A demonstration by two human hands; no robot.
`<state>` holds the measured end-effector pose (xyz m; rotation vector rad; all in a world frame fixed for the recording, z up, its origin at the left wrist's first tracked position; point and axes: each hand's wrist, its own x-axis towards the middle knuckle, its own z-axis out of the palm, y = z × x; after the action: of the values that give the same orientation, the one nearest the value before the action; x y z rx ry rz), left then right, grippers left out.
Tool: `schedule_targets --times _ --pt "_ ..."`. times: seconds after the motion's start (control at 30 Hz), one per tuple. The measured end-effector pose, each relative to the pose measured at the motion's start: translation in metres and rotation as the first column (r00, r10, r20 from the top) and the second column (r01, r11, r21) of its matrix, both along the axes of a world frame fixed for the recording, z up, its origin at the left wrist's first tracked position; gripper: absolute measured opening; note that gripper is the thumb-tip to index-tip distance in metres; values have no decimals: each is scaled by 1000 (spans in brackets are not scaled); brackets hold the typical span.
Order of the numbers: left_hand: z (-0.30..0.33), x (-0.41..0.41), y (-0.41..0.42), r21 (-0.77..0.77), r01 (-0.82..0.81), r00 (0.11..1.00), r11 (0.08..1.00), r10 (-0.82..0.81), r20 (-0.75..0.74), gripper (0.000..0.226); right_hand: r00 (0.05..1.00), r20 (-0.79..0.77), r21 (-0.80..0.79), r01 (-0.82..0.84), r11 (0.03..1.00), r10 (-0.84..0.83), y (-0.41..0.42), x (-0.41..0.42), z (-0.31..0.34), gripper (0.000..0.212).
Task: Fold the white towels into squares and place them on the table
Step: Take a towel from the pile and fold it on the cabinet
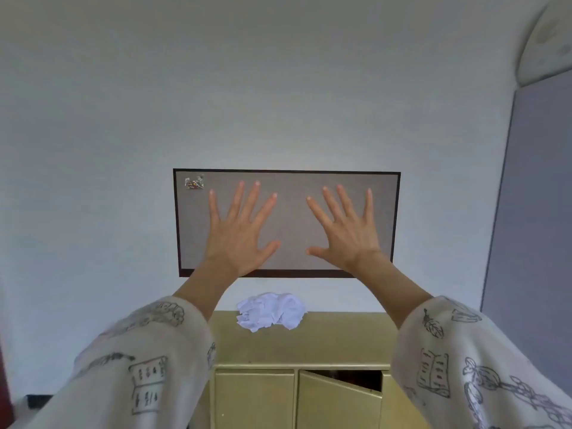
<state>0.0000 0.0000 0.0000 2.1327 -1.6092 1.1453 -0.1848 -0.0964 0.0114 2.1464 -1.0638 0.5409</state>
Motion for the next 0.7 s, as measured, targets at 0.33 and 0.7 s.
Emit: schedule_targets --times 0.33,0.7 --pt "-81 2 -84 -127 357 925 925 -369 -88 48 886 363 72 -335 939 288 -62 34 -99 52" --pt "-226 117 -213 4 365 829 931 -323 -457 42 957 268 542 -248 803 115 -187 136 -230 53"
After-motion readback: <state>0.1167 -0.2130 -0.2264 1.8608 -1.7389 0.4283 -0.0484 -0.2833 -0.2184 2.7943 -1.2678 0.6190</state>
